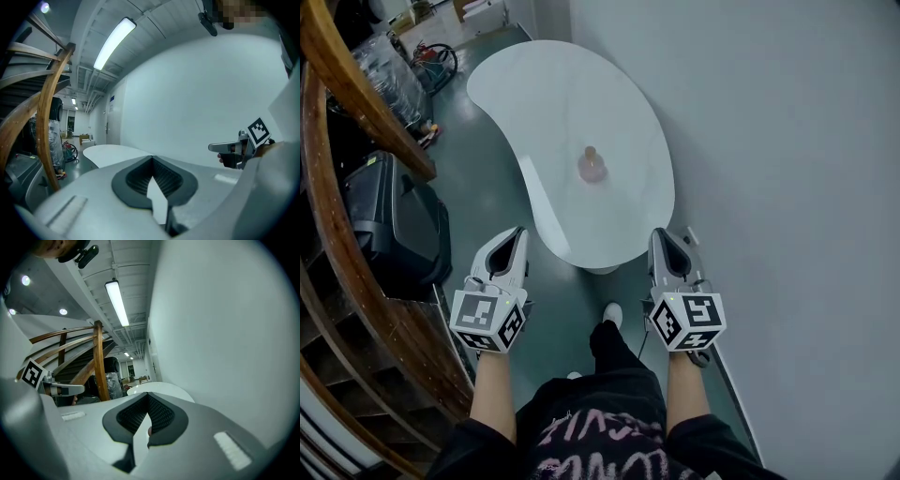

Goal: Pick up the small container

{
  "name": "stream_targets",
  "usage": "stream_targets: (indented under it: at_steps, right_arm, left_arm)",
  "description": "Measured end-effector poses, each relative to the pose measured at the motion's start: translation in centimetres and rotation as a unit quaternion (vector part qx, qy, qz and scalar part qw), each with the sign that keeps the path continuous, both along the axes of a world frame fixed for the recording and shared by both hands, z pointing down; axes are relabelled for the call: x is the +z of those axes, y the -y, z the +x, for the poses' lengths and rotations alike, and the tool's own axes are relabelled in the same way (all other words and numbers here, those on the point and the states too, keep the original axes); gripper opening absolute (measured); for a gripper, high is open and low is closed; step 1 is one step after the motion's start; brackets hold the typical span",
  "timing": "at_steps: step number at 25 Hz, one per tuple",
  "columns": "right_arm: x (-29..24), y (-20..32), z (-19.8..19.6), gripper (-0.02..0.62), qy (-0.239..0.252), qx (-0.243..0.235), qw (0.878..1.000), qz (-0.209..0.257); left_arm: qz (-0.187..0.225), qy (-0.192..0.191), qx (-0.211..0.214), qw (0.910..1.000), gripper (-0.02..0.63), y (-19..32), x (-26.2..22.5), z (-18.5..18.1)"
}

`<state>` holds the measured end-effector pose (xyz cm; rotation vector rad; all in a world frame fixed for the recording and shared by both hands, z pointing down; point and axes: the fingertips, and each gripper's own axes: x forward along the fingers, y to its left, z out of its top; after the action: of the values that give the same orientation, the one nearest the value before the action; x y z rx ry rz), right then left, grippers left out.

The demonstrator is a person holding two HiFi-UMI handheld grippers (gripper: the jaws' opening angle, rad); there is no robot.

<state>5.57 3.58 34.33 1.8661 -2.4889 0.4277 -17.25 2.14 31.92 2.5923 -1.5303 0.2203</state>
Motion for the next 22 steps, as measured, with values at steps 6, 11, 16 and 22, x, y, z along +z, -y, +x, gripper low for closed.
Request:
stream_targets:
  at_steps: [6,11,16,22]
  right_arm:
    - [0.8,2.5,0.4,0.021,-0.003,-0.006,1.000,-0.011]
    - [1.1,4.4,1.2,0.021,-0.005,-0.008,1.000,-0.015]
    - [1.4,6.5,2.1,0.021,-0.004,-0.015,1.000,-0.019]
    - [1.3,9.5,3.4,0.021,0.009,-0.027,0.999,-0.016]
  left_arm:
    - [-0.014,0.004,-0.001,0.9999,0.002,2.5,1.1,0.6]
    - [-0.016,0.006,0.001,0.9999,0.002,4.3,1.1,1.8]
    - [-0.020,0.017,-0.003,0.9996,0.002,6.2,1.2,2.8]
    - [-0.017,0.027,-0.007,0.9995,0.002,8.9,0.7,4.7]
